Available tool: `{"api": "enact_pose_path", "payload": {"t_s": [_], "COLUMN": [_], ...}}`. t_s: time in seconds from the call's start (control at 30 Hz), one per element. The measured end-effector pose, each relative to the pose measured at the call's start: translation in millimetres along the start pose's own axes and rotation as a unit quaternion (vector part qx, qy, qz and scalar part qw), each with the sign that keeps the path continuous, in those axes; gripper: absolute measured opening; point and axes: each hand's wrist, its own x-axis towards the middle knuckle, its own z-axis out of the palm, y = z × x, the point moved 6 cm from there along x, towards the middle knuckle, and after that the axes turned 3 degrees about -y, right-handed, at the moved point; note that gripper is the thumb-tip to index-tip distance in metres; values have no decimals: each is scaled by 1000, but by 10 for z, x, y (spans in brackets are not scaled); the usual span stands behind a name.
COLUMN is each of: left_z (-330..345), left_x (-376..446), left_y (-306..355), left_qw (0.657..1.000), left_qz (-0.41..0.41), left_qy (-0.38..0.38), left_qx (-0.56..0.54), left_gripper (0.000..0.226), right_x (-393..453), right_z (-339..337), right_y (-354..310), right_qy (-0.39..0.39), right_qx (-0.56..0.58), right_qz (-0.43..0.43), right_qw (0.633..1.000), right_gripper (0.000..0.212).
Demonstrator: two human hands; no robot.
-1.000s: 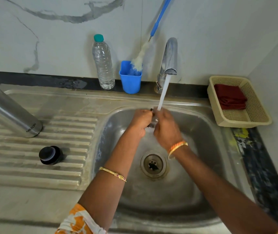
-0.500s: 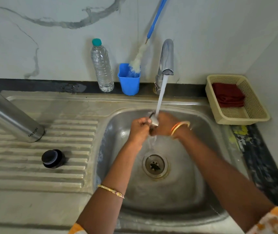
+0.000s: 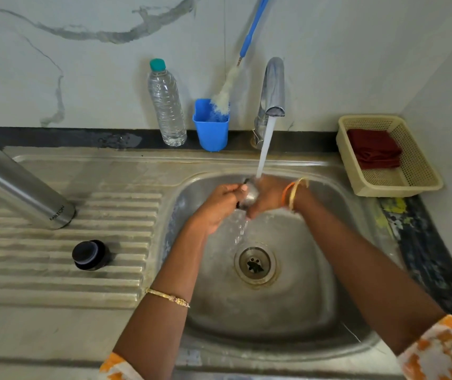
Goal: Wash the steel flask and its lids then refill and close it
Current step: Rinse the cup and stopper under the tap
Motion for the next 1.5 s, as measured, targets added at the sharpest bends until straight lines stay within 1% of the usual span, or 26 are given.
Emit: {"api": "enact_pose_path", "payload": {"t_s": [0.03,0.1,0.13,0.2,0.27,0.33,0.4,0.47,0.5,0.57,0.6,0.67,0.73,0.77,0.83,0.9,0.97,1.0,1.07,1.1,1.17,1.2,1.27,1.33,1.4,1.5], "left_z": [-28,-76,-65,-12,33,44,34,46,44,10,4,18,34,40,50,65,68,59,70,72,75,100,171,245,258,218], "left_x": [39,69,43,-37,-106,-111,-71,-35,-10,22,16,-26,-67,-70,-40,14,59,71,59,44,27,16,3,-5,12,26], "left_y": [-22,-97,-114,-116,-65,-9,11,6,-4,-18,-6,17,81,104,125,83,32,11,7,9,19,14,4,-39,-96,-125], "left_qw": [1000,998,997,999,995,991,993,994,994,995,994,987,981,981,984,988,992,993,988,981,969,969,977,978,973,969], "left_qz": [-22,-37,-29,23,76,83,54,19,16,36,51,80,102,101,83,46,31,42,68,81,105,116,132,141,109,79], "left_qy": [14,53,65,43,-7,-40,-47,-50,-45,-22,-18,-39,-66,-75,-85,-89,-61,-44,-31,-22,6,29,74,116,146,156], "left_qx": [0,17,27,4,-70,-96,-92,-93,-94,-88,-95,-131,-152,-149,-132,-120,-104,-99,-138,-177,-225,-217,-152,-95,-142,-177], "left_gripper": [24,27,25,21,23,26,29,28,27,23,22,25,34,33,26,24,25,24,25,28,27,25,22,22,22,22], "right_x": [-35,-74,-71,-36,-54,-44,-43,-80,-145,-177,-167,-79,-37,-19,-23,-49,-108,-109,-26,-25,17,31,64,33,-26,-97], "right_z": [60,239,244,136,86,42,74,66,22,5,-16,-57,-44,-59,-71,-65,-90,-93,-114,-89,-32,-11,50,71,89,171], "right_y": [-117,-232,-211,-43,39,59,49,-46,-159,-290,-278,-111,-7,6,5,-92,-241,-228,-16,39,103,105,78,18,-69,-183], "right_qy": [102,184,159,17,-164,-221,-200,-61,31,138,117,-17,-153,-179,-156,-49,74,87,17,-57,-111,-94,-1,153,300,350], "right_qx": [-114,-150,-109,94,353,439,323,48,-84,-153,-103,149,372,407,304,-18,-196,-176,88,274,544,623,694,623,487,439], "right_qz": [-10,-29,-34,-25,-35,-45,-24,-3,2,-24,-39,-38,-30,-31,-7,-3,-12,-26,-69,-96,-117,-108,-42,47,74,31], "right_qw": [988,971,981,995,921,869,925,997,996,978,987,988,915,895,940,999,978,980,994,955,823,769,719,766,817,827], "right_gripper": [66,58,59,52,33,30,31,48,57,67,70,71,59,53,58,65,65,68,72,66,55,53,44,36,28,32]}}
